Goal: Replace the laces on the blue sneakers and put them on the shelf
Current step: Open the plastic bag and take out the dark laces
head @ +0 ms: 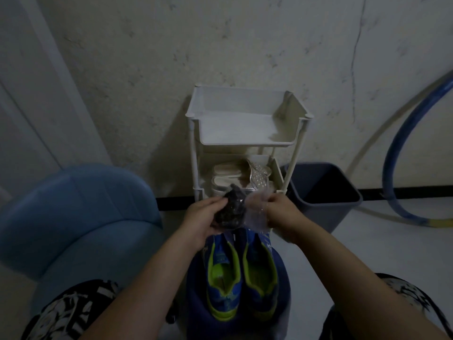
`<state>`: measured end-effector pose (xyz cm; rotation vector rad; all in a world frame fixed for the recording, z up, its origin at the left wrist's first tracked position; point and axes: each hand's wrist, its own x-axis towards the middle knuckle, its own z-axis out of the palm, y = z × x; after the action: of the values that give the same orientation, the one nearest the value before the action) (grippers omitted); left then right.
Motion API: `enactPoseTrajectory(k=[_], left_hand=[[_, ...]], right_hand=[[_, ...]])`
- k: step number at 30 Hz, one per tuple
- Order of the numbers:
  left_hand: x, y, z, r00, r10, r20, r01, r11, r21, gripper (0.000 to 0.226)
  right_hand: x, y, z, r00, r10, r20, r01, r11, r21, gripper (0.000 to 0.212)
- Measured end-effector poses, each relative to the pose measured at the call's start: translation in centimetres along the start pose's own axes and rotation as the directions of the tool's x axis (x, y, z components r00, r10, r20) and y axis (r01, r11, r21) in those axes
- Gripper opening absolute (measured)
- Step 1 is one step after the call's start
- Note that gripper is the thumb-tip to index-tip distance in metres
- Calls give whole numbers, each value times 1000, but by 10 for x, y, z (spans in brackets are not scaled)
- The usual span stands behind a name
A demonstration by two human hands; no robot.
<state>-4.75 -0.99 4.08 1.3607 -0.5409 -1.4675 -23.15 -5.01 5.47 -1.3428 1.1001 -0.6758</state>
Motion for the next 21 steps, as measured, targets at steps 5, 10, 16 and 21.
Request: enactPoseTrajectory(k=[5,10,16,21], left_hand=[[-6,3,-3,997,73,-39,-68,991,117,15],[-8,0,-3,994,39,104,-50,993,108,13],[1,1,-11,997,40,64,-37,998,-53,23],[10,7,-26,992,87,-94,-103,978,-182,22]], right_hand=[[-9,1,11,986,109,130,-98,992,-85,22],[-10,7,18,996,7,94,1,996,-90,14],[-5,9,16,994,-42,-101,45,998,31,20],[-2,8,8,987,-6,-162,20,996,85,9]])
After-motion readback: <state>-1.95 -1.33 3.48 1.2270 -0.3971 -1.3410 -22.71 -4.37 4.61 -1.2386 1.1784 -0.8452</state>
